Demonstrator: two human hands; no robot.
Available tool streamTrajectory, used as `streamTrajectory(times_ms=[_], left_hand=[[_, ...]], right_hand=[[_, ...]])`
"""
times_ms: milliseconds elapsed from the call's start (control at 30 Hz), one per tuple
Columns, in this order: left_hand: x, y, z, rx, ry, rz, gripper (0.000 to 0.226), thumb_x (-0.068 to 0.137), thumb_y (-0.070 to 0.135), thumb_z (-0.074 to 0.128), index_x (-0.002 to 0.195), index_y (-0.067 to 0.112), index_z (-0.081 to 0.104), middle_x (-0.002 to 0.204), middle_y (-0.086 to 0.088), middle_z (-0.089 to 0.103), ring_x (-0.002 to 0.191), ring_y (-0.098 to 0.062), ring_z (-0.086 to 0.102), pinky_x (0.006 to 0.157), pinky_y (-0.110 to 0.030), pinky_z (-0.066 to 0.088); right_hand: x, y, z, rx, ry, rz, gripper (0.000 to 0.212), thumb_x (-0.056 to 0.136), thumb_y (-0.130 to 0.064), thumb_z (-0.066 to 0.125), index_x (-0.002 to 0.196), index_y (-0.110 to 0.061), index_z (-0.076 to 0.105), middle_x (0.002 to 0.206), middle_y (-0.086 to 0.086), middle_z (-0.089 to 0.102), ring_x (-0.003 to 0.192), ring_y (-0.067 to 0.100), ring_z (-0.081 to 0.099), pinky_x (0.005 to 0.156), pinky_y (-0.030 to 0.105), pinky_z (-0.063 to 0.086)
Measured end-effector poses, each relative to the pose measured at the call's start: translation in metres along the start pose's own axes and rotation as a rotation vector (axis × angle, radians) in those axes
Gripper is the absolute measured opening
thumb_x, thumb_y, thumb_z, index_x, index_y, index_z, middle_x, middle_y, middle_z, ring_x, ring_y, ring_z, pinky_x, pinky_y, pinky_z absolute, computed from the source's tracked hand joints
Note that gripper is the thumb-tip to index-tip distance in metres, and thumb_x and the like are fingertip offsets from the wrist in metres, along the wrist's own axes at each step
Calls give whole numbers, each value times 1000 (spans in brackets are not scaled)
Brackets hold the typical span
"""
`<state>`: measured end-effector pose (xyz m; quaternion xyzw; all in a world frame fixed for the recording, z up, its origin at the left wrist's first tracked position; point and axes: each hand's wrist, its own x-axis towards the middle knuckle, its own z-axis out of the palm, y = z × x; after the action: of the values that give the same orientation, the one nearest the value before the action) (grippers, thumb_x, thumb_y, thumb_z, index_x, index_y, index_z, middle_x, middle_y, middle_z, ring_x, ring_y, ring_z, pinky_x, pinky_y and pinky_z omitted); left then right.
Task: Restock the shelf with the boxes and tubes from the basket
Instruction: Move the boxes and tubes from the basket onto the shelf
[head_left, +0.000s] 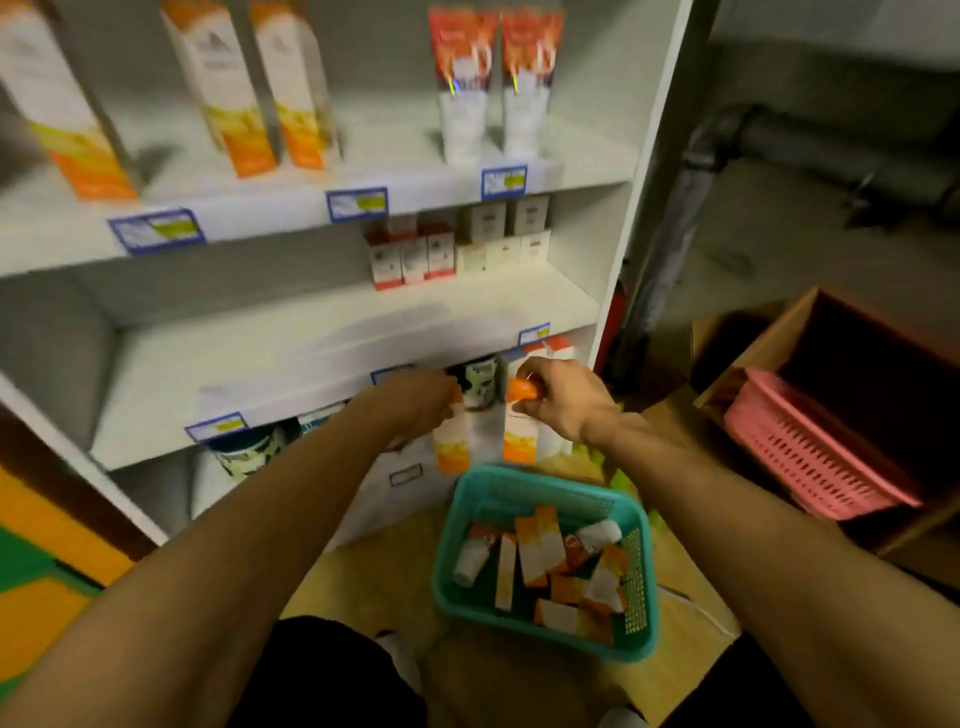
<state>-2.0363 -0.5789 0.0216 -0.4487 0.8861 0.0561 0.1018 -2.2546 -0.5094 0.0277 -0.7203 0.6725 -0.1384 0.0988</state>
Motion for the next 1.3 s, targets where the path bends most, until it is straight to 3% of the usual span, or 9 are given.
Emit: streamTrajectory(times_ms=[133, 333, 433, 667, 833, 1100, 1300], left_hand=[[-42, -17, -69, 55, 114, -26, 28, 99, 35, 54, 121, 18, 57, 119, -8, 59, 106, -27, 57, 86, -37, 46], [-99, -39, -160, 118, 316, -88, 37, 96, 42, 56, 122, 15, 54, 124, -12, 60, 113, -32, 58, 89, -37, 45], [-123, -52, -198, 117, 392, -146, 42, 95, 41, 59, 126, 14, 52, 124, -13, 62, 112, -33, 58, 87, -37, 46], [-154, -101, -274, 83, 624, -287, 39, 93, 46, 61, 117, 16, 57, 113, -10, 67, 102, -33, 63, 84, -42, 52], [-149, -134, -295, 87, 708, -320, 37, 94, 41, 60, 123, 19, 56, 115, -8, 67, 103, -31, 62, 83, -41, 51], [-110, -181, -295, 64, 705, -378, 32, 99, 33, 53, 124, 13, 54, 117, -13, 63, 105, -31, 59, 88, -44, 51], [-90, -200, -294, -3, 718, -446, 43, 99, 33, 53, 138, 16, 50, 133, -11, 52, 119, -33, 54, 98, -45, 49]], right_hand=[[5, -45, -55, 25, 111, -57, 44, 83, -41, 73, 122, -26, 61, 117, 4, 68, 106, 30, 62, 86, 37, 51], [19, -113, -126, 32, 278, -198, 38, 85, -41, 71, 119, -26, 63, 114, 1, 68, 103, 26, 62, 80, 33, 49], [31, -147, -156, 49, 366, -248, 42, 86, -39, 69, 123, -23, 61, 119, 2, 65, 108, 25, 61, 87, 36, 50], [77, -215, -206, 204, 461, -332, 42, 86, -38, 72, 122, -18, 65, 115, 4, 70, 102, 21, 65, 89, 38, 53], [116, -245, -213, 206, 461, -412, 41, 89, -33, 70, 126, -17, 63, 119, 7, 66, 108, 23, 62, 93, 39, 51], [184, -270, -195, 158, 488, -459, 32, 95, -26, 63, 125, -17, 64, 115, 2, 59, 105, 20, 58, 92, 39, 52], [212, -279, -182, 226, 524, -436, 37, 95, -22, 63, 131, -17, 60, 124, 3, 58, 112, 21, 58, 94, 36, 51]])
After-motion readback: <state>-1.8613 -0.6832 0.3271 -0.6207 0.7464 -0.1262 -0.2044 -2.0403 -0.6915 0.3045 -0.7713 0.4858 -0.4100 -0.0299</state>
